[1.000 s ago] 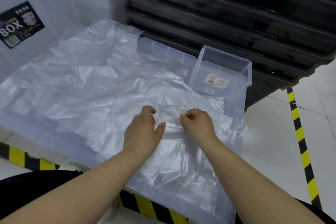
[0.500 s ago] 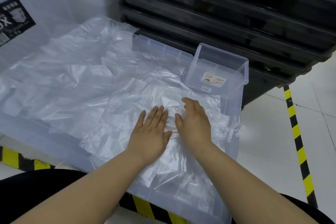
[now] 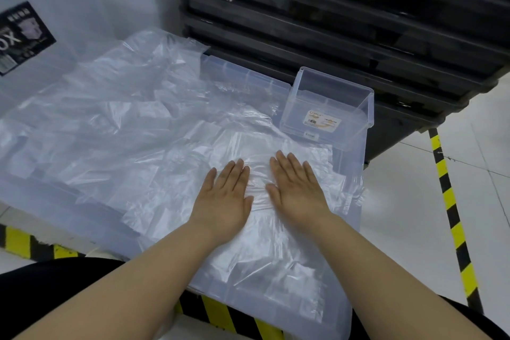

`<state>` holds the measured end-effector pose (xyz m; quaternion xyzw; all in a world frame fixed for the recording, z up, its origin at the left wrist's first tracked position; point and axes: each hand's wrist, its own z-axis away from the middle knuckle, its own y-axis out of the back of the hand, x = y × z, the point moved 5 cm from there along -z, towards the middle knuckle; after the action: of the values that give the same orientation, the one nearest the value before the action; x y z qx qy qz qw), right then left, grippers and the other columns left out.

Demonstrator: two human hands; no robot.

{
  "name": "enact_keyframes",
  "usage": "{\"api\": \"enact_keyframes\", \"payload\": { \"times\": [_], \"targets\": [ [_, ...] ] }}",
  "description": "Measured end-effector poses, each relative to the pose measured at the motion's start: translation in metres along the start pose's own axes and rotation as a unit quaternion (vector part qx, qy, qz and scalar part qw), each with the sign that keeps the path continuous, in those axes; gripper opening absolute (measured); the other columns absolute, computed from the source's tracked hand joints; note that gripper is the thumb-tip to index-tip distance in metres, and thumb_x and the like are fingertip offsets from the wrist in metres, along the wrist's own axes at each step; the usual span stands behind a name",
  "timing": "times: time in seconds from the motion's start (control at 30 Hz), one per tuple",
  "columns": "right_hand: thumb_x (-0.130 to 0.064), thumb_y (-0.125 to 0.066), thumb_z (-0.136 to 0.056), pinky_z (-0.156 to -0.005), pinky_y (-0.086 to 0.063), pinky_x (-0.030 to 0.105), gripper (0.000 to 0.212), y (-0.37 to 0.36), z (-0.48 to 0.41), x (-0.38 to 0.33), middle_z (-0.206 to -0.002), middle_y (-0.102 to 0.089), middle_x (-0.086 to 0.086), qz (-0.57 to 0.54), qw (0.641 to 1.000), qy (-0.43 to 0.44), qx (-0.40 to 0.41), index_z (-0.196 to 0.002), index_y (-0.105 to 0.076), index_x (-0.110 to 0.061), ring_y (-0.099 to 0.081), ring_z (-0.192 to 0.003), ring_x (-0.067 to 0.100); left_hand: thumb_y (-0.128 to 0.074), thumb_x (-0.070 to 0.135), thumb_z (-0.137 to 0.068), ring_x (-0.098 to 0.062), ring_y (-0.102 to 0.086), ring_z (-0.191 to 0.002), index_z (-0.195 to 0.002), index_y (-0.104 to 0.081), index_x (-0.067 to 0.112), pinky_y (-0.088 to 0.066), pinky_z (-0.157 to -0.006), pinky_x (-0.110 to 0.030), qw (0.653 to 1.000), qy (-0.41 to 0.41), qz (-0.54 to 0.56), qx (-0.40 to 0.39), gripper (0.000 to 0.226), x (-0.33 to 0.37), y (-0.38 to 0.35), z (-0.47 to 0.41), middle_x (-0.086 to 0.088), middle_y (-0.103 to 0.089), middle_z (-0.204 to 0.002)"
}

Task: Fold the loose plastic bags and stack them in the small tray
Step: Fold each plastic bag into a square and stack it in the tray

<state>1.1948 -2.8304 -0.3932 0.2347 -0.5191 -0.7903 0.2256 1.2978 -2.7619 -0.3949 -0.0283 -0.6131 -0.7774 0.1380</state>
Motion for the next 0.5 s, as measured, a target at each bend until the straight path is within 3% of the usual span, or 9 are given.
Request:
{"api": "enact_keyframes", "payload": {
  "times": [0.23,0.37,0.5],
  "targets": [
    [-0.035,-0.020,-0.101,-0.111,0.016,0.029,0.056,0.001,-0.002,0.001,-0.155,0.015,-0.002,-0.039,0.999,-0.009,-0.016,-0.148,0.006,-0.018,0.017,-0.142,0.013,-0.053,0.039,-0.089,-0.015,-0.025,-0.133,-0.140,-0.032,0.023,-0.018,-0.100,-0.023,0.994,0.016,0.108,0.027,0.058,-0.013,0.028,-0.019,0.006,-0.032,-0.144],
    [-0.036,-0.022,-0.101,-0.112,0.016,0.029,0.057,0.003,-0.004,0.002,-0.155,0.016,-0.002,-0.052,0.998,-0.007,-0.021,-0.148,0.005,-0.018,0.016,-0.142,0.013,-0.068,0.040,-0.078,-0.020,-0.038,-0.122,-0.130,-0.040,0.021,-0.026,-0.097,-0.029,0.996,0.040,0.070,-0.043,0.063,-0.012,0.037,-0.046,-0.001,-0.047,-0.129],
    [-0.037,-0.023,-0.101,-0.111,0.016,0.030,0.058,0.004,-0.005,0.002,-0.155,0.017,-0.002,-0.051,0.998,-0.004,-0.030,-0.148,0.006,-0.019,0.017,-0.142,0.013,-0.069,0.045,-0.075,-0.021,-0.042,-0.117,-0.122,-0.043,0.017,-0.025,-0.095,-0.031,0.992,0.041,0.006,-0.118,0.060,-0.007,0.037,-0.059,0.000,-0.053,-0.122]
  ]
}}
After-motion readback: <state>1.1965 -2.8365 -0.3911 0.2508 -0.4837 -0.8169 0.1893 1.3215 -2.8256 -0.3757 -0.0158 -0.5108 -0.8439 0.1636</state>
